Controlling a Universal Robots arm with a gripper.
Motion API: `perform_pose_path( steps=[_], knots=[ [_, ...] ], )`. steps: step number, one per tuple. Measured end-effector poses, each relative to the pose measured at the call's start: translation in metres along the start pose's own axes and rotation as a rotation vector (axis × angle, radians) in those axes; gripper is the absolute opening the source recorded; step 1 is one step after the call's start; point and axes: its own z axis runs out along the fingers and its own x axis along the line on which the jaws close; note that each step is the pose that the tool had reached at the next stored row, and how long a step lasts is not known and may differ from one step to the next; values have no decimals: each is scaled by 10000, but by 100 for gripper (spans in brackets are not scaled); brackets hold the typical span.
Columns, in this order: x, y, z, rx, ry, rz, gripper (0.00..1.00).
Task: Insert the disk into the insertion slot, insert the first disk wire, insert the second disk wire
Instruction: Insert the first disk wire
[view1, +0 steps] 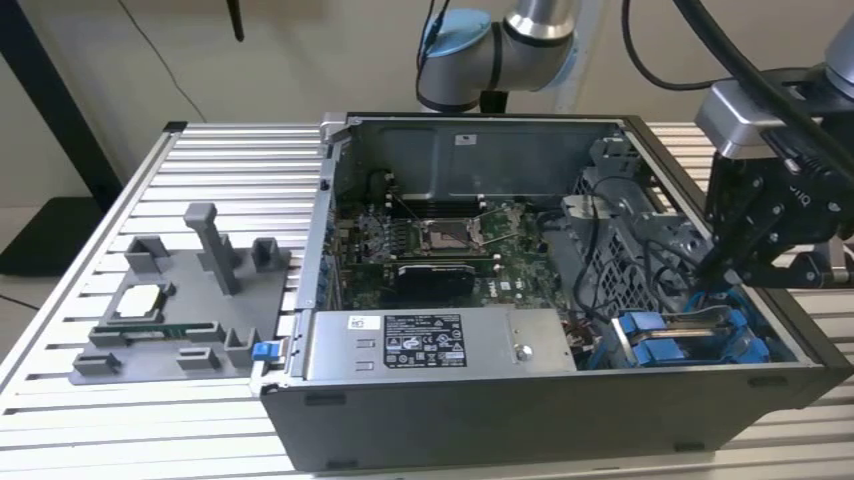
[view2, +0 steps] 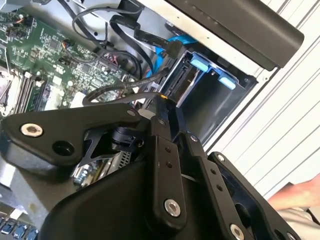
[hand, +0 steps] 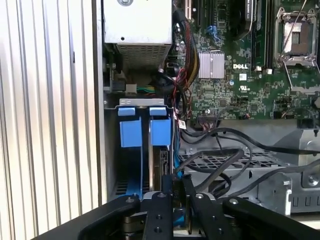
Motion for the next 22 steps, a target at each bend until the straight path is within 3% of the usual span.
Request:
perform_pose_path(
  steps=[11, 22],
  knots=[
    [37, -69, 66, -147, 7, 14, 0],
    [50, -97, 84, -163, 8, 14, 0]
  ],
)
